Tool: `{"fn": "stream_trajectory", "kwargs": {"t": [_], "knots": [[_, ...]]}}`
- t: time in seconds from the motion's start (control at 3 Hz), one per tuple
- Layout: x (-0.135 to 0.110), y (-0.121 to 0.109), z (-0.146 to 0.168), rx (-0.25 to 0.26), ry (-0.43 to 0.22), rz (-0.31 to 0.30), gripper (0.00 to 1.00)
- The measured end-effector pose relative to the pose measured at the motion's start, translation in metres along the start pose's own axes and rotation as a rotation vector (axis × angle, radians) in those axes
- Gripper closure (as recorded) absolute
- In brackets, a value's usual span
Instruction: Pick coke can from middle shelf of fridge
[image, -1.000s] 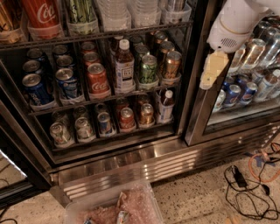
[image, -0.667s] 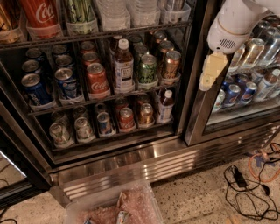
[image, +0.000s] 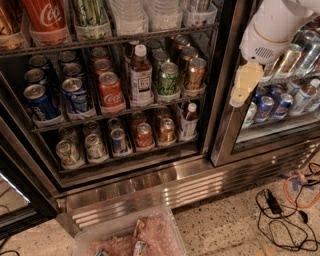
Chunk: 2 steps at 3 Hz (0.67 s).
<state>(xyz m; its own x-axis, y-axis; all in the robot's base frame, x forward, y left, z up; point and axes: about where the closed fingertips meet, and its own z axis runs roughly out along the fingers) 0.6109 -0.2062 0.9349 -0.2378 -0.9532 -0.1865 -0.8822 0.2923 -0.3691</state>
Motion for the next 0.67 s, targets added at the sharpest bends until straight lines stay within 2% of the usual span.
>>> {"fn": "stream_trajectory", "kwargs": {"t": [0.67], "knots": [[0.004,0.029,-0.024,0.006,-0.058,-0.010,0.00]]}}
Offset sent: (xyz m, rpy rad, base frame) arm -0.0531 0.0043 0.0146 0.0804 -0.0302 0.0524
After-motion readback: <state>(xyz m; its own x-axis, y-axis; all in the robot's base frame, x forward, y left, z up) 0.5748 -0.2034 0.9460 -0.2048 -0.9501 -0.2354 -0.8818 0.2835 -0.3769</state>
